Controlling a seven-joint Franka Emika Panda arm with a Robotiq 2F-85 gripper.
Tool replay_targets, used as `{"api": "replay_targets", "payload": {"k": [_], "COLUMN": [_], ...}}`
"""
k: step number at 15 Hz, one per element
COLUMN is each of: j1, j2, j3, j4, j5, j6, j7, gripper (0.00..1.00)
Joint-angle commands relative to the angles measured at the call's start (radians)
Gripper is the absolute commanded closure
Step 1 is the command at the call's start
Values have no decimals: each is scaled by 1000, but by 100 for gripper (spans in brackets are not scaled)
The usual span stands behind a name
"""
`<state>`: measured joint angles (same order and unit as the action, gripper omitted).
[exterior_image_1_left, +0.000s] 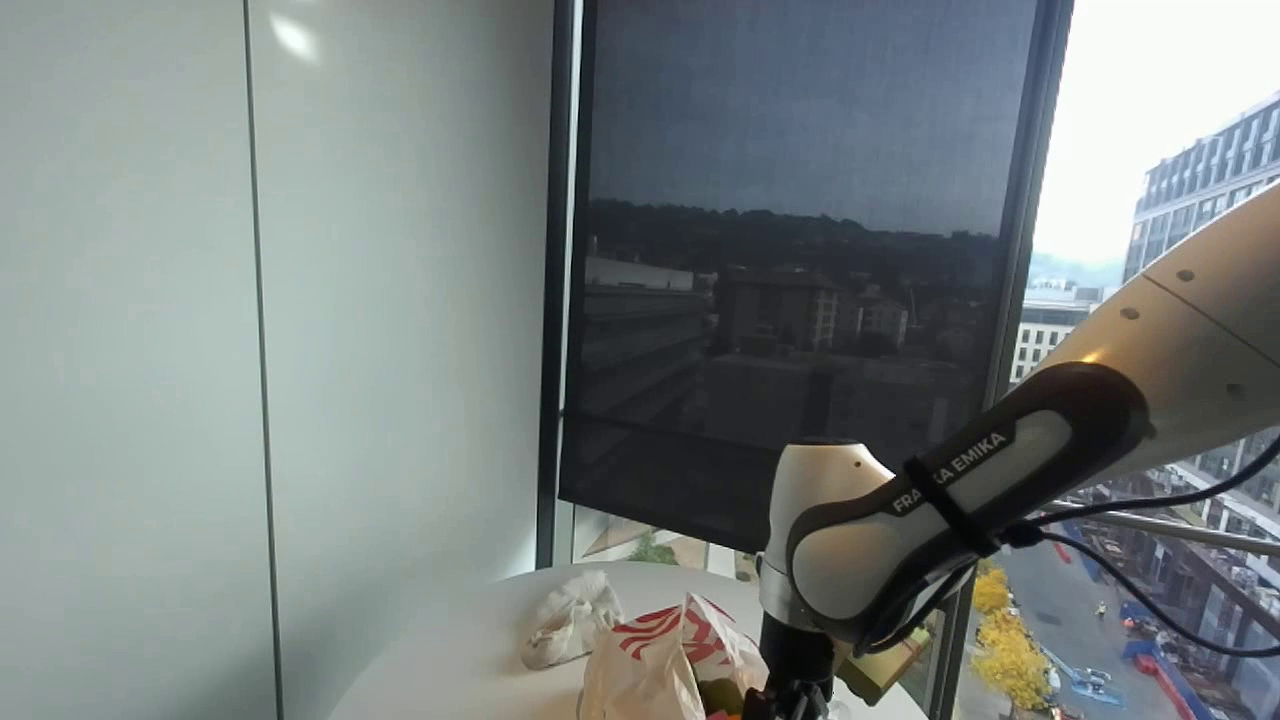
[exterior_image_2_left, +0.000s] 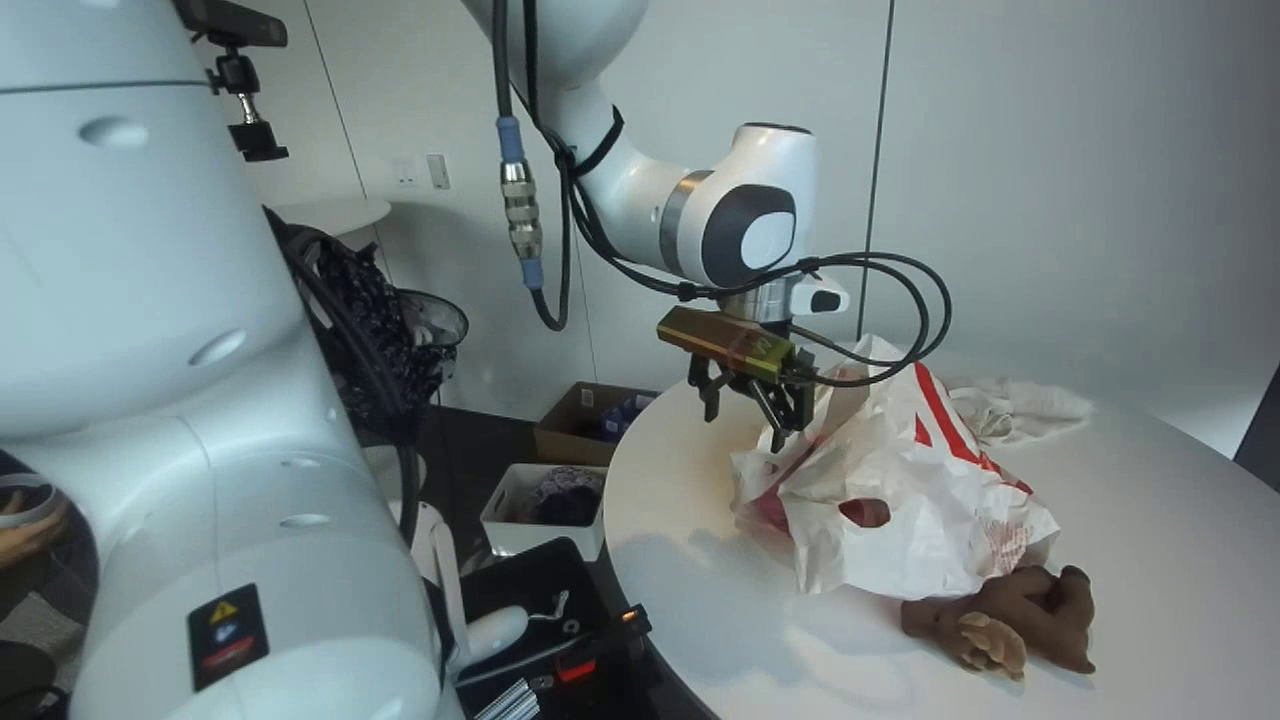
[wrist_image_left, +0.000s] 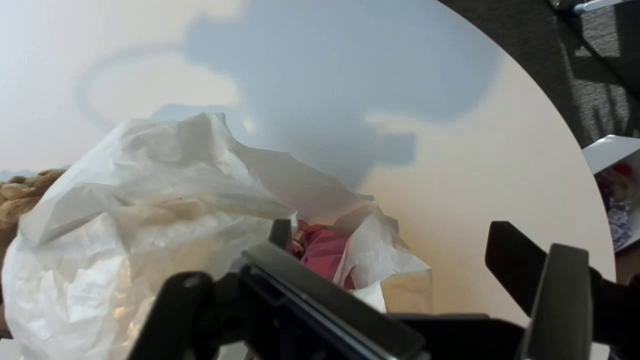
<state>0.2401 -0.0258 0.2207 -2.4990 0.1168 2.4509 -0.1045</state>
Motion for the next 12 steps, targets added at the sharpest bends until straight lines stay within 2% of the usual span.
{"api": "replay_targets", "payload": {"k": [1, 5, 8, 12], "j1": [13, -7, -37, -87], "j2": [150, 247, 256, 245], "j3": [23, 59, 76, 56], "j4": [132, 217, 218, 200], "j5": [60, 147, 217, 248], "j6": [40, 76, 110, 152], "j7": [-33, -91, -152, -182], "gripper": [0, 0, 0, 0]}}
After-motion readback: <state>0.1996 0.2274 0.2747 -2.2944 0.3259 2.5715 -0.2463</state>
